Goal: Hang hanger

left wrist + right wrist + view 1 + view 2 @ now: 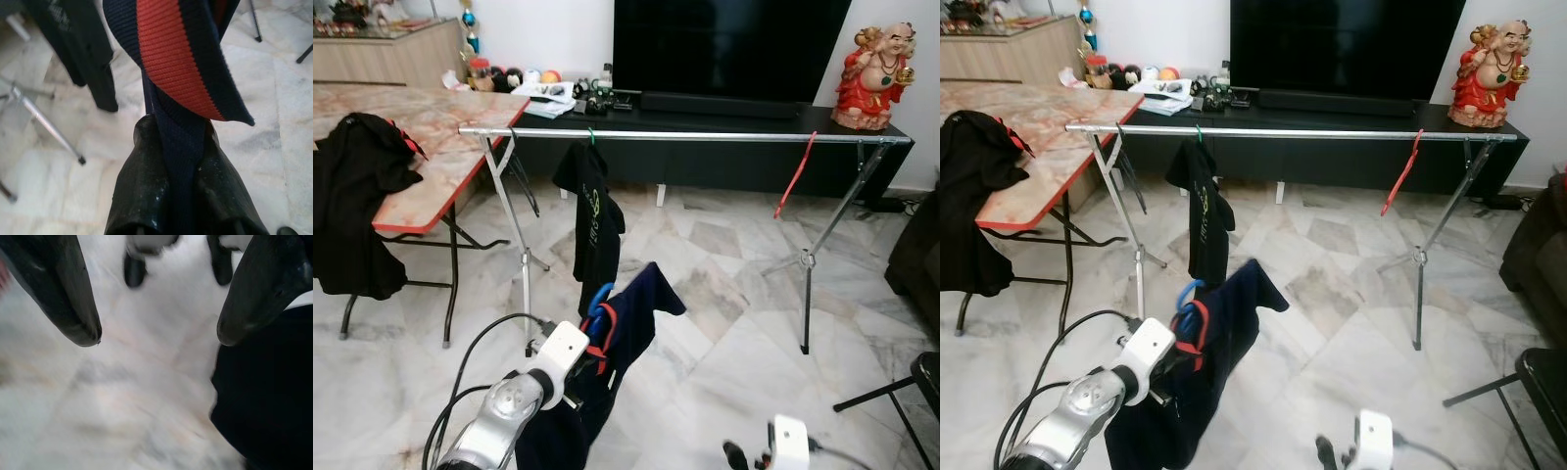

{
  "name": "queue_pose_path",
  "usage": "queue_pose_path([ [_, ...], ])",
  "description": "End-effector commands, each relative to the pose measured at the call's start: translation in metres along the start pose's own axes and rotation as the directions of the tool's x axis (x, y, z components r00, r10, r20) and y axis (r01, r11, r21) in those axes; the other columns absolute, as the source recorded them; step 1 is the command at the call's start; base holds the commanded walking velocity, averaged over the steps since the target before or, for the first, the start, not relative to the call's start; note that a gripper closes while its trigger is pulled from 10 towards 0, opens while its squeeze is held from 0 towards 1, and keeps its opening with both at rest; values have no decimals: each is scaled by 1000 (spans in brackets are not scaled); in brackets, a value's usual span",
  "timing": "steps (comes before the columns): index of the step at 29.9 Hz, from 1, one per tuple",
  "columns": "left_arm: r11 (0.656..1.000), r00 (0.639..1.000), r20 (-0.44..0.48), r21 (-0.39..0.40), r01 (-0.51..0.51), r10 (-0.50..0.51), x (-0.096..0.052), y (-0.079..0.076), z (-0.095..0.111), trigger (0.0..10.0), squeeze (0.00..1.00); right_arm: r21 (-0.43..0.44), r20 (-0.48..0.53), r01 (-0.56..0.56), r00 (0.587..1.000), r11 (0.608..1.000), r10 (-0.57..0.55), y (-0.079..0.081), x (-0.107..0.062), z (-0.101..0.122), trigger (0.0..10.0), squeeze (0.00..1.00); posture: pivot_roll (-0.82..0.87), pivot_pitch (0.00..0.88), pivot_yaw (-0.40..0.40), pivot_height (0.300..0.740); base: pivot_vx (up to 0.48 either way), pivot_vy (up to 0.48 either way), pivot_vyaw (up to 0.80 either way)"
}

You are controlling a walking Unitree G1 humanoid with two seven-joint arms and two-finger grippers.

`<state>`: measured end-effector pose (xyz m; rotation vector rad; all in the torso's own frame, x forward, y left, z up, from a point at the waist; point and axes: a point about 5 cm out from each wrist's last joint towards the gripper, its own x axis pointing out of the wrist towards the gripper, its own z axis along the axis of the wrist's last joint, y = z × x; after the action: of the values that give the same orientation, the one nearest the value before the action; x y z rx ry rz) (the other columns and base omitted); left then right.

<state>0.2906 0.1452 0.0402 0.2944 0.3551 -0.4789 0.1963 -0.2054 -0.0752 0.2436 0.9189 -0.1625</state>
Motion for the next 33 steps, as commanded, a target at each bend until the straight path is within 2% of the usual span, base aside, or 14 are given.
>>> queue_pose_path([
  [1, 1000, 1000, 17, -15, -9, 9, -3, 4, 3, 10000, 0, 11, -16, 43, 999, 999, -43, -2, 0, -4, 10000, 0, 46, 0, -5, 740, 0, 0, 0],
  [8, 1000, 1000, 13, -12, 2, -2, -4, -8, -2, 10000, 0, 30, -31, 83, 996, 996, -82, -9, -4, -18, 10000, 0, 45, 0, -6, 740, 0, 0, 0],
  [10, 1000, 1000, 15, -24, -2, 2, -3, -9, -2, 10000, 0, -6, -45, 101, 994, 995, -101, -12, -5, -22, 10000, 0, 41, 0, -5, 740, 120, 0, 0],
  [13, 999, 1000, 27, -49, -6, 7, -2, -9, 1, 10000, 0, -18, -67, 117, 991, 993, -118, -18, -7, -27, 10000, 0, 39, 0, -1, 740, 305, 0, 0],
  [33, 999, 999, 27, -23, 34, -34, 0, -12, 4, 10000, 0, -28, -101, 130, 986, 991, -132, -29, -11, -36, 10000, 0, 37, 0, 11, 740, 399, 0, 0],
])
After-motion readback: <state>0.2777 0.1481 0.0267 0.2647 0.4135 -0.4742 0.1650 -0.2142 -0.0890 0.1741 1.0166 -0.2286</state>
